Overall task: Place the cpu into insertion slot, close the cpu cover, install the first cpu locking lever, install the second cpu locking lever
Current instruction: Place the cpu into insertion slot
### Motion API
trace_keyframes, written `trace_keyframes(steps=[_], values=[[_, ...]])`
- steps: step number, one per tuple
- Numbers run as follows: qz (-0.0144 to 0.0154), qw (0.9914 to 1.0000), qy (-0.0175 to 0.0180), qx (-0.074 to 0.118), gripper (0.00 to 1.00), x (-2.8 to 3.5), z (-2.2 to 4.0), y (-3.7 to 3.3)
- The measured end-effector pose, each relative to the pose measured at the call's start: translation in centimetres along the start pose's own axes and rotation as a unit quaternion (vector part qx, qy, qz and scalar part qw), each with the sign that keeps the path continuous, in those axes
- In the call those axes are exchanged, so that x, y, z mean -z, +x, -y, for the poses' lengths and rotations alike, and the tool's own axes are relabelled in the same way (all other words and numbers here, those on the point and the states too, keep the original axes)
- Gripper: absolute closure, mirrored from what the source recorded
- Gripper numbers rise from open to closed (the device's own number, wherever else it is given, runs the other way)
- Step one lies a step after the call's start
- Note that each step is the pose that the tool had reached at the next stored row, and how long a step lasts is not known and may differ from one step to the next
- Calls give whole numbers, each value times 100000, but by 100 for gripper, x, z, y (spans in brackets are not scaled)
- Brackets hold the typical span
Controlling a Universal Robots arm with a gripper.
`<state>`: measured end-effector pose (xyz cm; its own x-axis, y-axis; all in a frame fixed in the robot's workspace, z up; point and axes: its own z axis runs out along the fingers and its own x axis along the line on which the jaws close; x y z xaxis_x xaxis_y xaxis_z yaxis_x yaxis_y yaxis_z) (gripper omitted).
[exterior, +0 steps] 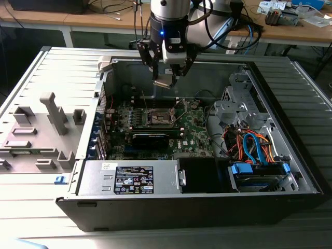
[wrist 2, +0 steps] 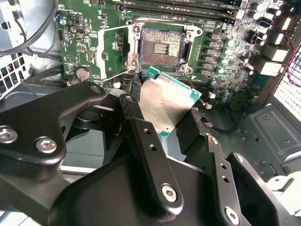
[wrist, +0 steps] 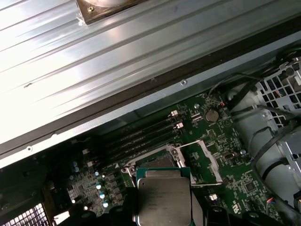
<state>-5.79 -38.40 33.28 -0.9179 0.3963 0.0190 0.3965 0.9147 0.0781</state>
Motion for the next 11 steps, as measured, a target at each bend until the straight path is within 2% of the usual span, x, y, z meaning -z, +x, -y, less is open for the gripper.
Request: trace_keyframes(steps=[11], values=[[57,99997,-12,-730,45,-1,0,0]])
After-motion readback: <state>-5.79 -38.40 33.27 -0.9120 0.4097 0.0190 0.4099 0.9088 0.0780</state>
